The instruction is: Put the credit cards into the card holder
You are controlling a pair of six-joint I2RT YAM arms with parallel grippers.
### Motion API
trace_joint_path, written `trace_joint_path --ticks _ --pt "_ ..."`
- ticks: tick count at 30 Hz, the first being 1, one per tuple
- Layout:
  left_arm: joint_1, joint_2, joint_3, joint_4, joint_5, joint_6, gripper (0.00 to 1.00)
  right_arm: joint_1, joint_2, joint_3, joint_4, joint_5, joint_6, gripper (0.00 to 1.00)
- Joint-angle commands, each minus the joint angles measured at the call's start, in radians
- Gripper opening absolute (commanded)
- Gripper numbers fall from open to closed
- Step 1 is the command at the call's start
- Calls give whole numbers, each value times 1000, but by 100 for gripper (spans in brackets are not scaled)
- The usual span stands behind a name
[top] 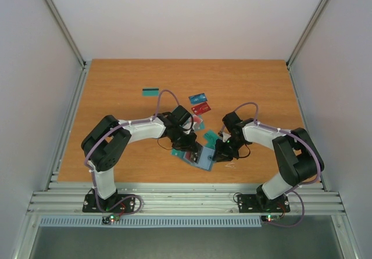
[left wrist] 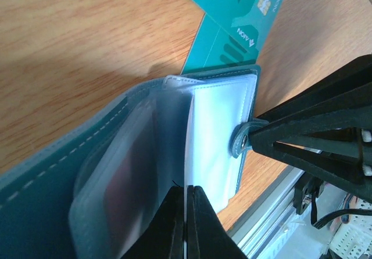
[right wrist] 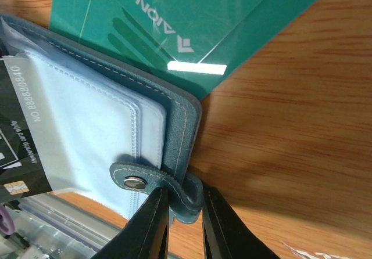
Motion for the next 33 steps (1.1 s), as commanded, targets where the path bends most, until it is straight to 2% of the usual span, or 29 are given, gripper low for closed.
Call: trace_joint_path --ticks 1,18,33 --pt "-5 -3 -34 10 -3 -14 0 1 42 -4 31 31 -10 19" --pt "-5 15 -67 96 3 -72 0 2 54 14 32 14 -9 19" --pt "-5 77 -74 173 92 -116 0 2 60 34 30 11 -9 19"
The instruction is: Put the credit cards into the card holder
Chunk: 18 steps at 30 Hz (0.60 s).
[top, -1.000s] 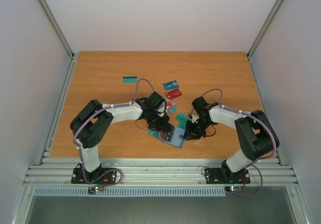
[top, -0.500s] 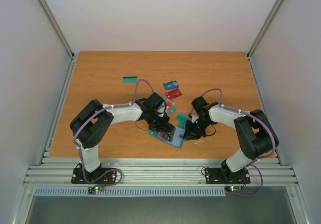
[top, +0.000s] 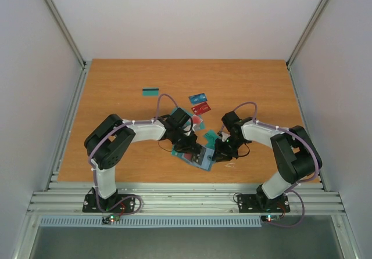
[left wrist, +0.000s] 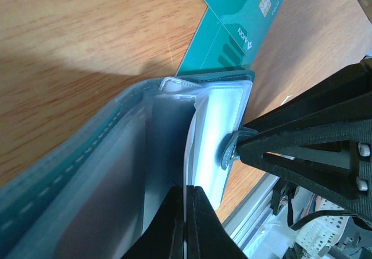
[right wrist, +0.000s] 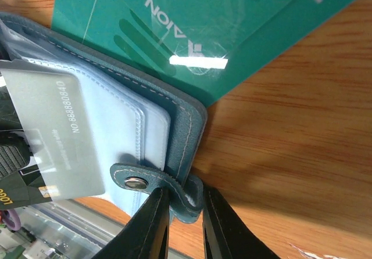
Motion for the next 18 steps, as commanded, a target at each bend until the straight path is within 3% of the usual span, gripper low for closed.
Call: trace_joint_path --ticks 1,18 --pt "-7 41 -14 31 10 -12 1 2 31 10 43 38 -9 19" --pt "-7 19 126 -281 -91 114 27 3 37 14 61 29 2 18"
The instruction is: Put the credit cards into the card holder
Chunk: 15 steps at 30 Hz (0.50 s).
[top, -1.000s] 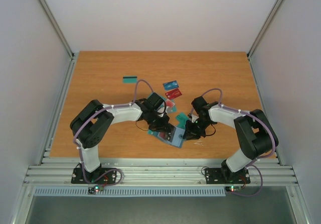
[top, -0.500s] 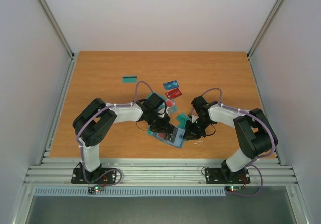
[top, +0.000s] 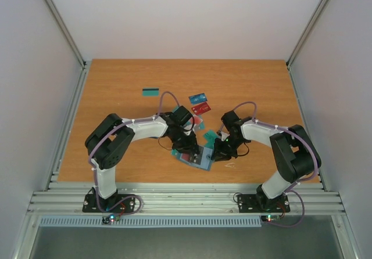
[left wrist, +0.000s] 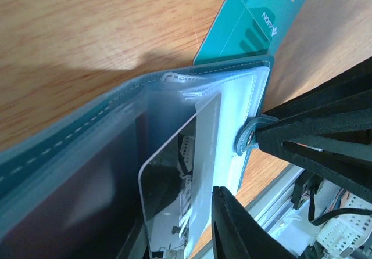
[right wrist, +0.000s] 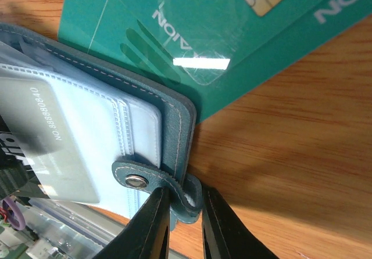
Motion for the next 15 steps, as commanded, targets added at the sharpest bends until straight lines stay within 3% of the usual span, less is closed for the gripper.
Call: trace_joint_path --ticks 1,7,15 --pt "-5 13 67 -130 -52 53 29 2 23 6 51 42 4 18" --pt "-14 37 129 -224 -69 94 37 2 23 -4 57 44 8 18" --pt "-72 121 236 -347 -166 131 39 2 37 14 62 38 12 18"
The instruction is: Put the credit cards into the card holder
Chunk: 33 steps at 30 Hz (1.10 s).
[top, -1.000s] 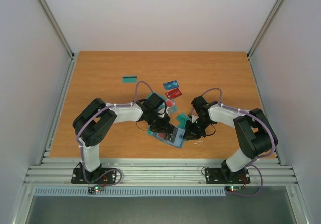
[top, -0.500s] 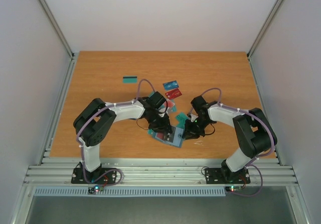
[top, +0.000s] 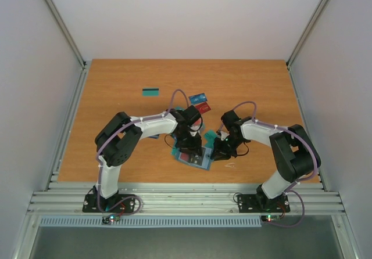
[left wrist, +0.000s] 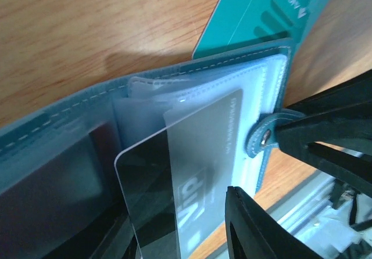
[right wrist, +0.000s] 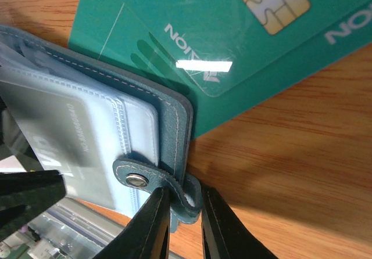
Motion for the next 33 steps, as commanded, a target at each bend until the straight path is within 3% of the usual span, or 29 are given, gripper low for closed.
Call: trace_joint_path --ticks 1,20,33 --pt "-35 53 70 -127 -94 25 40 2 37 16 44 40 12 18" --pt "-78 176 309 -380 -243 -50 50 2 41 30 72 17 44 18" --pt "-111 268 479 -493 -275 -137 51 2 46 37 97 -3 63 18"
